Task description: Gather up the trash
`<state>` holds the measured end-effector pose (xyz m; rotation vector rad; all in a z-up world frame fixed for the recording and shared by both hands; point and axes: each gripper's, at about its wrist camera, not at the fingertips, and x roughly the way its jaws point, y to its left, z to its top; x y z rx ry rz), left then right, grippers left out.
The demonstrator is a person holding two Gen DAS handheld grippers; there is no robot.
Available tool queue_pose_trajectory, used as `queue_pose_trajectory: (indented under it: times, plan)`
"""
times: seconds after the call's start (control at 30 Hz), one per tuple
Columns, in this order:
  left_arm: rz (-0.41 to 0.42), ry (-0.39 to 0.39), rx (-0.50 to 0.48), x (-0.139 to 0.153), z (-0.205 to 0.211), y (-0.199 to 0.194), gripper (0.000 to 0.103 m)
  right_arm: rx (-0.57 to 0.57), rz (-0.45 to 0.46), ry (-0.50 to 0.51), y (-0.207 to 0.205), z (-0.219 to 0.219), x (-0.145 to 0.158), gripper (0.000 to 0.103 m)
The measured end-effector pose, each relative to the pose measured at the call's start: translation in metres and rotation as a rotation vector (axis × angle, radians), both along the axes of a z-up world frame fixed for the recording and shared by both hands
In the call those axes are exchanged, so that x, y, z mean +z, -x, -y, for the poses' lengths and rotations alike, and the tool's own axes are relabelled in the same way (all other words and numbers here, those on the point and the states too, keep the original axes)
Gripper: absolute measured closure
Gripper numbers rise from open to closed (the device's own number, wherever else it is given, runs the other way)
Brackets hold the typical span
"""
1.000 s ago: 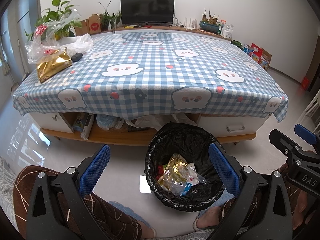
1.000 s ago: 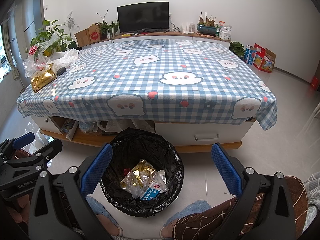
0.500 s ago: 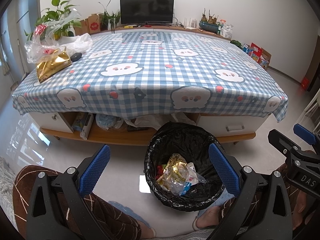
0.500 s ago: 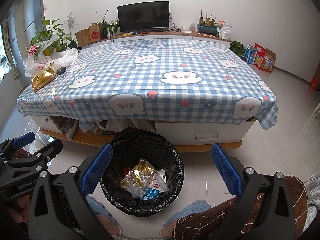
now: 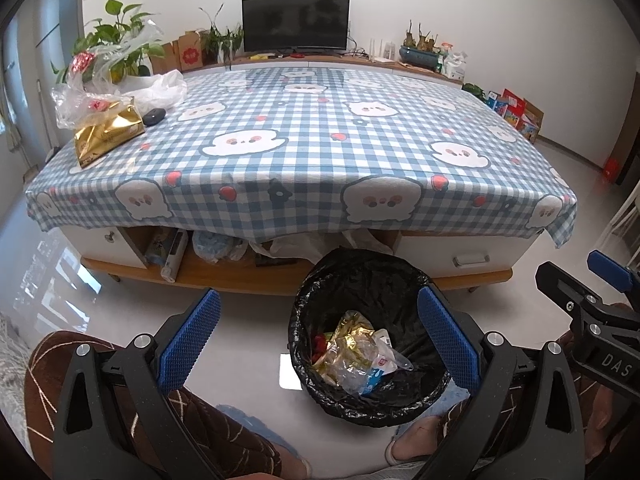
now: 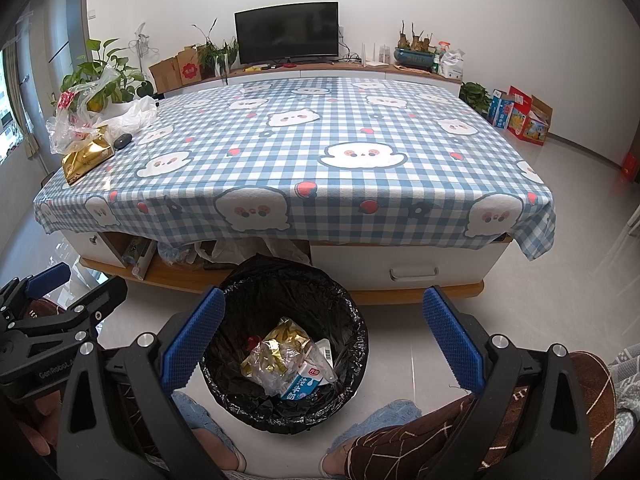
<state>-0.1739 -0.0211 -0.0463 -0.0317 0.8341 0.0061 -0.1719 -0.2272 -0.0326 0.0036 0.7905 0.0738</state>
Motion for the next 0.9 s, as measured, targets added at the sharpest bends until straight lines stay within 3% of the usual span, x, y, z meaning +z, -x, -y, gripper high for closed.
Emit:
queue_pose_trajectory:
  times: [0.9]
  plan:
    - [0.004, -0.014, -0.034, -0.0001, 0.0063, 0.0017, 0.006, 0.0, -0.002, 0.001, 0.0, -0.0014, -0.0003, 0.008]
